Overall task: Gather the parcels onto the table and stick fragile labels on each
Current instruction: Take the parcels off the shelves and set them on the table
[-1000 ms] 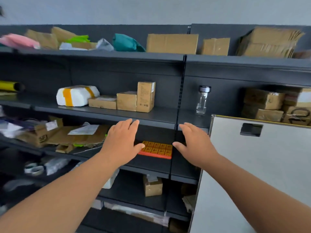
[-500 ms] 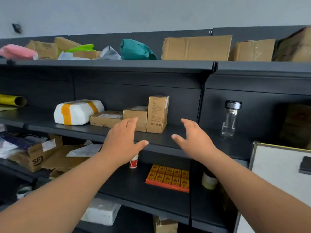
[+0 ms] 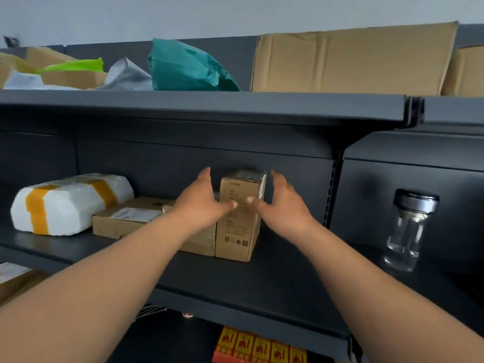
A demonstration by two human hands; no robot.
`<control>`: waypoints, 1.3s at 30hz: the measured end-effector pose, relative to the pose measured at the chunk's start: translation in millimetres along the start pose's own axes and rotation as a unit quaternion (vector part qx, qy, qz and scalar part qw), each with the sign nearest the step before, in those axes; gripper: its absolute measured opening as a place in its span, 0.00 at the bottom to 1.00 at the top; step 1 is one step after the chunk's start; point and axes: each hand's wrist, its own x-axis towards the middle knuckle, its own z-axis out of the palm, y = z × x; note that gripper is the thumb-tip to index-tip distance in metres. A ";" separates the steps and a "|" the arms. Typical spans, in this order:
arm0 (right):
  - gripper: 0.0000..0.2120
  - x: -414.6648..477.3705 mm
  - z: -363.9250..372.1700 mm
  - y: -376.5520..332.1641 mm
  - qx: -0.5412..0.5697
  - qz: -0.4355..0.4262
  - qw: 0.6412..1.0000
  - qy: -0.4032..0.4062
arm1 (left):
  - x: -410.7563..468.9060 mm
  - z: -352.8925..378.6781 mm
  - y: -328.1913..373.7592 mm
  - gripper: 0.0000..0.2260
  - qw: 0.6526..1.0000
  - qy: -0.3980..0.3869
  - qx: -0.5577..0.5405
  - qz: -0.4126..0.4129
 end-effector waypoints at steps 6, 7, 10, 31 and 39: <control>0.36 18.7 16.8 9.5 0.047 0.008 0.998 -0.029 | 23.7 16.6 -0.3 0.20 0.989 -0.082 -0.126 0.006; 0.33 16.6 17.5 11.6 0.049 0.006 0.999 -0.012 | 21.6 19.2 0.6 0.18 0.986 -0.087 -0.140 0.016; 0.24 0.6 12.1 15.8 0.030 -0.013 0.997 0.063 | 9.4 20.4 5.7 0.20 0.976 -0.099 -0.189 0.047; 0.37 -286.9 4.2 -83.9 0.069 0.047 0.995 0.059 | -226.3 -54.3 -15.9 0.36 0.903 -0.144 -0.396 0.079; 0.29 -350.1 -32.0 -122.6 0.028 0.071 0.972 0.222 | -280.0 -97.3 -14.6 0.36 0.930 -0.179 -0.275 0.166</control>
